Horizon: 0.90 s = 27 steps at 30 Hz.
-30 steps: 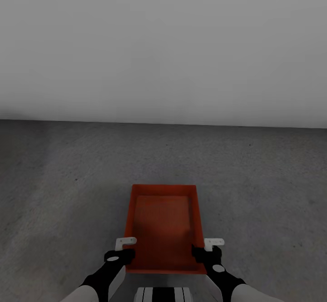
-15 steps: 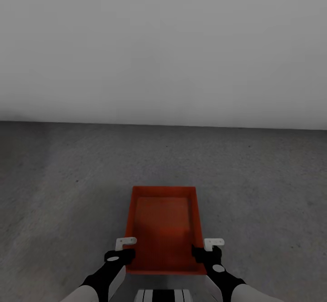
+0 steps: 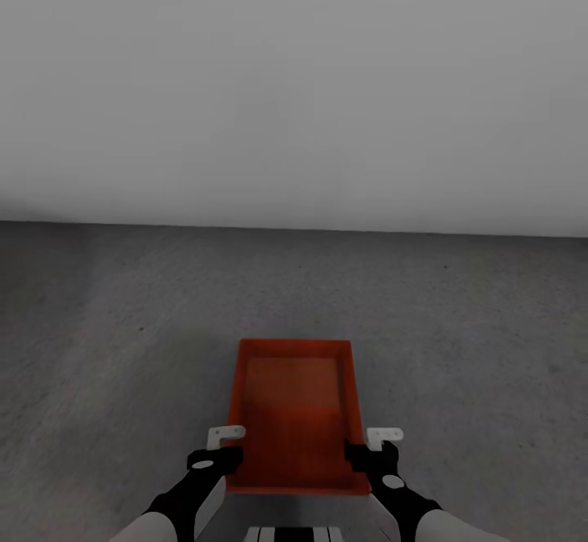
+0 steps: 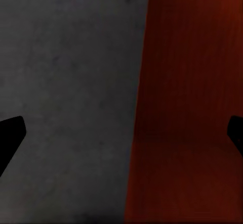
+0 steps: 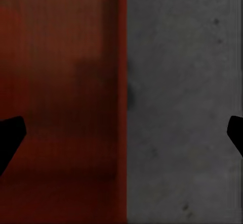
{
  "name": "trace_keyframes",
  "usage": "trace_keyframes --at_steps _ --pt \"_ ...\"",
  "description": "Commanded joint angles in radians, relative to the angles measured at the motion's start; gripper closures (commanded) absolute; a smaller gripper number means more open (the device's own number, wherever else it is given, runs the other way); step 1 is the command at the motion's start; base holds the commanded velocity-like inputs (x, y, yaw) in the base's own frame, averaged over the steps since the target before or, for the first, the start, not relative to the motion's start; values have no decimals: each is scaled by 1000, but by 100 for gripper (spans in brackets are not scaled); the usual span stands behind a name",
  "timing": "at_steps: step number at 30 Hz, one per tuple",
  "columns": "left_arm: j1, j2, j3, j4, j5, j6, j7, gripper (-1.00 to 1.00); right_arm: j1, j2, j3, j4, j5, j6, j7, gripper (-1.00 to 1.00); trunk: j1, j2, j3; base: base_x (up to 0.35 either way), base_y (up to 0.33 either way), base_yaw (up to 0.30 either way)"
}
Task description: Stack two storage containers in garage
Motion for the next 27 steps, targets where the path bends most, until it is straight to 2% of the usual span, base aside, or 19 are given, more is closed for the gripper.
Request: trace_keyframes --at_steps 1,27 --pt "0 0 -4 -2 6 6 5 -100 -1 0 7 1 -2 -2 -6 -100 -4 7 3 0 0 0" --pt "0 -1 -2 -1 6 3 4 -100 -1 -3 7 1 13 -2 2 -100 -104 189 84 0 0 0"
